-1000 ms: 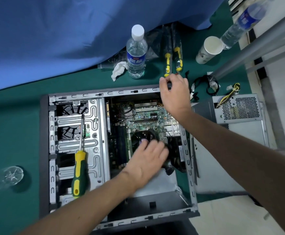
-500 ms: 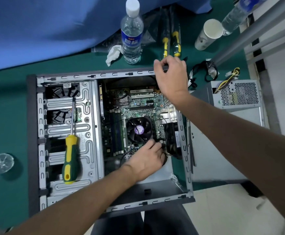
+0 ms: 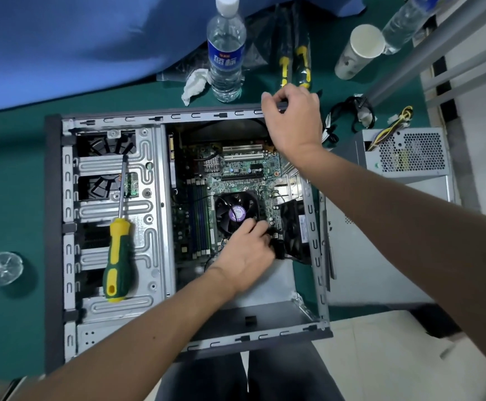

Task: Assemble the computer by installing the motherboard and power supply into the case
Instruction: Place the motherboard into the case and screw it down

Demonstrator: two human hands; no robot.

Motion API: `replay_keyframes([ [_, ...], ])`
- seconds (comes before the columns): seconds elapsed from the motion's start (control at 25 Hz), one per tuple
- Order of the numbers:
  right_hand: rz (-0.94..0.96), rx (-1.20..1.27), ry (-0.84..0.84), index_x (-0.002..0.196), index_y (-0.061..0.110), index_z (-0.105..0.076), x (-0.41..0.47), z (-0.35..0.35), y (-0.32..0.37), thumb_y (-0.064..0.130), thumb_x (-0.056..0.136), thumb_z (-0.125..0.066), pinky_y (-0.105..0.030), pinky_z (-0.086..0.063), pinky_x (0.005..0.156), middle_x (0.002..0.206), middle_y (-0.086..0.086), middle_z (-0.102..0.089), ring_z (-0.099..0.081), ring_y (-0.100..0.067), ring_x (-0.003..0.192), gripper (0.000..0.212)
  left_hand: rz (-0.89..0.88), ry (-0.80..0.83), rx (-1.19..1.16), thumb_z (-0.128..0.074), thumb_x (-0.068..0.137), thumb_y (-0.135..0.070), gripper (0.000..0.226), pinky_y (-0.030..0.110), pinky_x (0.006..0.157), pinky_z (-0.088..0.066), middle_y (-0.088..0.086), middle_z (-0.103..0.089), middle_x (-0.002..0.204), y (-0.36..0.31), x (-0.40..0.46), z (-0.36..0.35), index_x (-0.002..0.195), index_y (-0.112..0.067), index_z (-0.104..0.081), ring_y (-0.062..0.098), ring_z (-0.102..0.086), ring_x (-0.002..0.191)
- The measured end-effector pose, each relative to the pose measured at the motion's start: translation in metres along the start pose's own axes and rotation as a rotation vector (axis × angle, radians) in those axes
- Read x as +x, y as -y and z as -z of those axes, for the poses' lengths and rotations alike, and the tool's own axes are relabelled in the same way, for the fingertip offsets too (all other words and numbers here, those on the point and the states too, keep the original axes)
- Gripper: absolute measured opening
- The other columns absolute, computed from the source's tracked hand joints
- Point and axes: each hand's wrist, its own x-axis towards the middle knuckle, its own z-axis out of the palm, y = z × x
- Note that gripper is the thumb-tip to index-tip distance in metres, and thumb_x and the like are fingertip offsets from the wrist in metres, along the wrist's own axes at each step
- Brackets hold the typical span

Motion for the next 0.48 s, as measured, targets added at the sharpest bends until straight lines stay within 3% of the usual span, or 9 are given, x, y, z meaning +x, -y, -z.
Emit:
replay_keyframes([
  [0.2,-0.001,0.000,-0.001,0.088,0.020,-0.059,-0.001,0.000,0.000,0.046,0.095,-0.050,-0.033,-0.040,0.090,0.097,0.007,-0.054,-0.045,-0.017,0.108,0.028,-0.051,-0.093,0.036,-0.073,0.078,-0.020,0.006,0.043,0.093,-0.031,-0.005,-0.064,0.073,-0.006,0.010,-0.009,0.074,-0.017,-0.071,0.023,-0.048,0.095],
  [0.32,0.004,0.001,0.001,0.087,0.021,-0.058,-0.001,0.000,0.002,0.046,0.095,-0.050,-0.031,-0.037,0.087,0.097,0.007,-0.053,-0.044,-0.017,0.111,0.028,-0.014,-0.159,0.021,-0.075,0.081,-0.026,0.008,0.042,0.099,-0.034,-0.009,-0.064,0.076,-0.001,0.011,-0.021,0.077,-0.021,-0.070,0.019,-0.046,0.094],
  [0.48,0.012,-0.001,-0.004,0.087,0.021,-0.058,0.000,0.001,0.001,0.046,0.095,-0.050,-0.033,-0.039,0.089,0.097,0.007,-0.054,-0.045,-0.018,0.109,0.028,0.069,-0.217,-0.053,-0.076,0.080,-0.029,0.012,0.040,0.095,-0.031,-0.010,-0.062,0.072,-0.004,0.014,-0.024,0.073,-0.023,-0.068,0.016,-0.050,0.088],
])
